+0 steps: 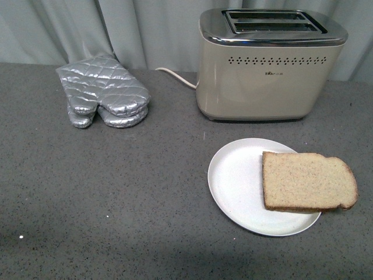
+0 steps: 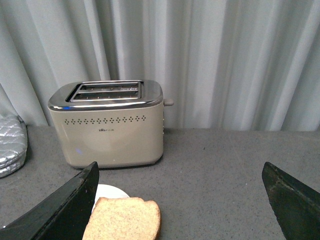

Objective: Put bread into toaster

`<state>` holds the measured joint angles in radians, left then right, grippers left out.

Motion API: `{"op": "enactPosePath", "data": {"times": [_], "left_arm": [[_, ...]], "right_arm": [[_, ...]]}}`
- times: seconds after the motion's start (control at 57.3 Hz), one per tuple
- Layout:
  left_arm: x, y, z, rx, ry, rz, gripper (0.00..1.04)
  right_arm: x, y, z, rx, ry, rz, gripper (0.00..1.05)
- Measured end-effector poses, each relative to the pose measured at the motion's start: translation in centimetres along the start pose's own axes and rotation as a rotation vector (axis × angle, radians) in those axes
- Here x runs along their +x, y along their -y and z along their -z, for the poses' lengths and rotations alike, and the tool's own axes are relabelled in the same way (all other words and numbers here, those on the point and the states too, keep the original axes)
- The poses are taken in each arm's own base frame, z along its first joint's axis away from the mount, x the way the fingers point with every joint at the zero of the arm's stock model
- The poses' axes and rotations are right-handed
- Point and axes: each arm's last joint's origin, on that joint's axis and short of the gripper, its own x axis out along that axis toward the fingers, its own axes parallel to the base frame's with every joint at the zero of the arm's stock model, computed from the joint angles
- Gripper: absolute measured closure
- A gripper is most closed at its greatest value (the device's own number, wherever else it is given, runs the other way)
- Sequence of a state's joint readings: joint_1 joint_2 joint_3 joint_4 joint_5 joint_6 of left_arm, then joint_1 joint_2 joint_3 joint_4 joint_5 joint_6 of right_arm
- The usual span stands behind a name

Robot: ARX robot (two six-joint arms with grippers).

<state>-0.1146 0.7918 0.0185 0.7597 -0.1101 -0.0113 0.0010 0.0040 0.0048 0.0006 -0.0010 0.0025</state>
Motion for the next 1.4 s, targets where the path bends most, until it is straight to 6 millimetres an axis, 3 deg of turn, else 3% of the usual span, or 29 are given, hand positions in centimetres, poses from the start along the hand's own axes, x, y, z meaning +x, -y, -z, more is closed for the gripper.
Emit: {"op": "enactPosePath", "data": {"times": [0.174,1.396], "left_arm": [[-0.9,-1.1,-0.6,0.002,0.016,0.010,1.01],[-5.1,-1.3,-0.7,0.002,0.029,-0.002,1.01]], "right_arm": [[0.0,0.0,0.0,0.000,0.000,0.000,0.10],[0.0,0.0,0.0,0.000,0.000,0.000,0.10]]}}
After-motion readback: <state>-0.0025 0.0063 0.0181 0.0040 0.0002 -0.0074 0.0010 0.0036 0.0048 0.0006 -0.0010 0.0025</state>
